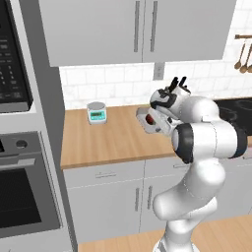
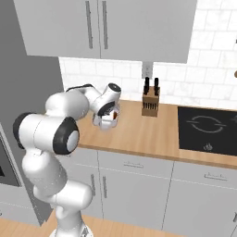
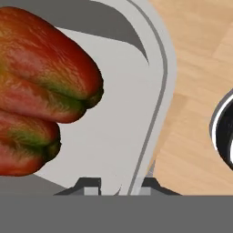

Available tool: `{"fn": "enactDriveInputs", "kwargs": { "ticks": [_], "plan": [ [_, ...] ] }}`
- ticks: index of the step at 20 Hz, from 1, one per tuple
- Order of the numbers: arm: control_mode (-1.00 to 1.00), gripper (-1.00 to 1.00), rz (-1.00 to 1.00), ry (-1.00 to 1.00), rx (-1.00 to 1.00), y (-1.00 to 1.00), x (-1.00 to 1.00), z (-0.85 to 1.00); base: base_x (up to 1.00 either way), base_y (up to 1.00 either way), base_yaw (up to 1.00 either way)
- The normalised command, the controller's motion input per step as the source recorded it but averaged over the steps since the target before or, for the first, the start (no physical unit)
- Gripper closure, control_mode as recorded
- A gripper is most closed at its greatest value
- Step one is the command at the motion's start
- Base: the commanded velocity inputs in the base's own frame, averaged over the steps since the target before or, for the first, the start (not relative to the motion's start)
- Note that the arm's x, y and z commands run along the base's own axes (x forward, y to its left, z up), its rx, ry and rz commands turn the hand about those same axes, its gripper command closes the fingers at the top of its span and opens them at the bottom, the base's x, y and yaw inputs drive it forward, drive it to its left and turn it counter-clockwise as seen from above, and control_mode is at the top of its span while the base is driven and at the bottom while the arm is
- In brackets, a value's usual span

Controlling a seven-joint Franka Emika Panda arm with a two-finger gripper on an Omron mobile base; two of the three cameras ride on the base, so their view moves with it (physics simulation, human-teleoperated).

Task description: Take the meat container that has the steak and place it on the second highest rack of the freezer. Then take the vegetable container that has the bell peppers and place it on the highest rack of the freezer.

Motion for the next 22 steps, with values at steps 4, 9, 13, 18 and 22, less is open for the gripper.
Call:
{"fn": "enactDriveInputs", "kwargs": {
  "ticks": [4, 9, 13, 18, 22],
  "plan": [
    [-1.00, 1.00, 0.51, -0.03, -0.07, 0.00, -1.00, 0.78, 0.00, 0.00, 0.00],
    [-1.00, 1.00, 0.63, 0.00, -0.16, 0.00, -1.00, 0.65, 0.00, 0.00, 0.00],
    [-1.00, 1.00, 0.67, 0.00, -0.20, 0.00, -0.94, 0.66, 0.00, 0.00, 0.00],
    [-1.00, 1.00, 0.62, -0.06, -0.04, -0.02, -0.93, 0.48, 0.00, 0.00, 0.00],
    [-1.00, 1.00, 0.60, -0.09, -0.01, -0.02, -0.84, 0.58, 0.00, 0.00, 0.00]
  ]
}}
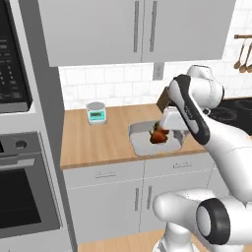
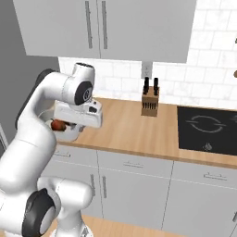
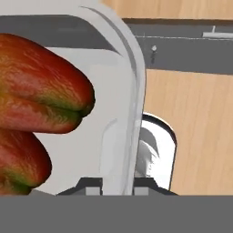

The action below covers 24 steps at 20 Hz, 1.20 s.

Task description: Take the meat container that has the steak and place it on the second highest rack of the freezer. Then take the vegetable container that has the bell peppers and place it on the highest rack of the freezer.

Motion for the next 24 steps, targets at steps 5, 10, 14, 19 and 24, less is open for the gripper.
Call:
{"fn": "enactDriveInputs", "kwargs": {
  "ticks": [5, 10, 14, 19, 24],
  "plan": [
    [-1.00, 1.00, 0.50, -0.12, -0.01, 0.00, -0.78, 0.59, 0.00, 0.00, 0.00],
    [-1.00, 1.00, 0.30, -0.16, 0.00, -0.04, -0.76, 0.54, 0.00, 0.00, 0.00],
    [-1.00, 1.00, 0.01, -0.15, 0.00, 0.00, -0.82, 0.06, 0.00, 0.00, 0.00],
    [-1.00, 1.00, 0.00, -0.09, 0.01, 0.00, -0.63, 0.00, 0.00, 0.00, 0.00],
    [1.00, 1.00, 0.00, 0.00, 0.00, 0.00, 0.00, 0.00, 0.00, 0.00, 0.00]
  ]
}}
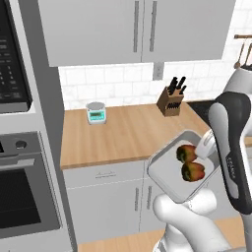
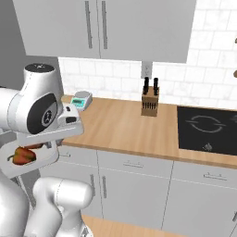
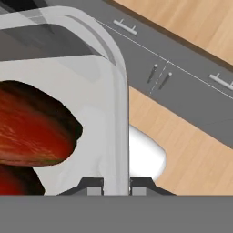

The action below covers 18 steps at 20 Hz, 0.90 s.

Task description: Take the meat container that has the steak and place it on the second highest rack of the freezer. Then take the vegetable container that has the bell peppers and place it on the highest rack of the freezer.

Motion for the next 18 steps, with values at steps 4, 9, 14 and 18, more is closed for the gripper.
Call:
{"fn": "enactDriveInputs", "kwargs": {
  "ticks": [4, 9, 14, 18],
  "plan": [
    [1.00, 1.00, 0.00, 0.00, 0.00, 0.00, 0.00, 0.00, -0.35, -0.01, 0.02],
    [1.00, 1.00, 0.00, 0.00, 0.00, 0.00, 0.00, 0.00, -0.54, 0.19, 0.22],
    [1.00, 1.00, 0.00, 0.00, 0.00, 0.00, 0.00, 0.00, -0.17, 0.25, 0.20],
    [1.00, 1.00, 0.00, 0.00, 0.00, 0.00, 0.00, 0.00, 0.00, 0.68, 0.22]
  ]
}}
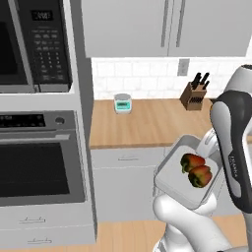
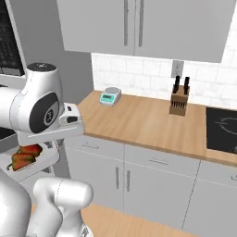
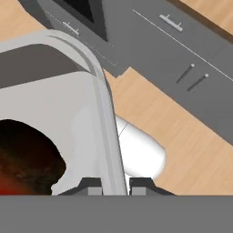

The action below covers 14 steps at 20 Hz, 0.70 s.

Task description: Take the meat container that has the steak and place it on the second highest rack of the freezer. Then take the vegetable container that has the bell peppers and place it on the highest rack of the freezer.

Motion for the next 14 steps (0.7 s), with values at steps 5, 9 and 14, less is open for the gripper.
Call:
{"fn": "enactDriveInputs", "kwargs": {
  "ticks": [5, 9, 14],
  "plan": [
    [1.00, 1.00, 0.00, 0.00, 0.00, 0.00, 0.00, 0.00, 0.00, 0.93, 0.10],
    [1.00, 1.00, 0.00, 0.00, 0.00, 0.00, 0.00, 0.00, -0.05, 1.00, 0.05],
    [1.00, 1.00, 0.00, 0.00, 0.00, 0.00, 0.00, 0.00, -0.23, 1.00, 0.05]
  ]
}}
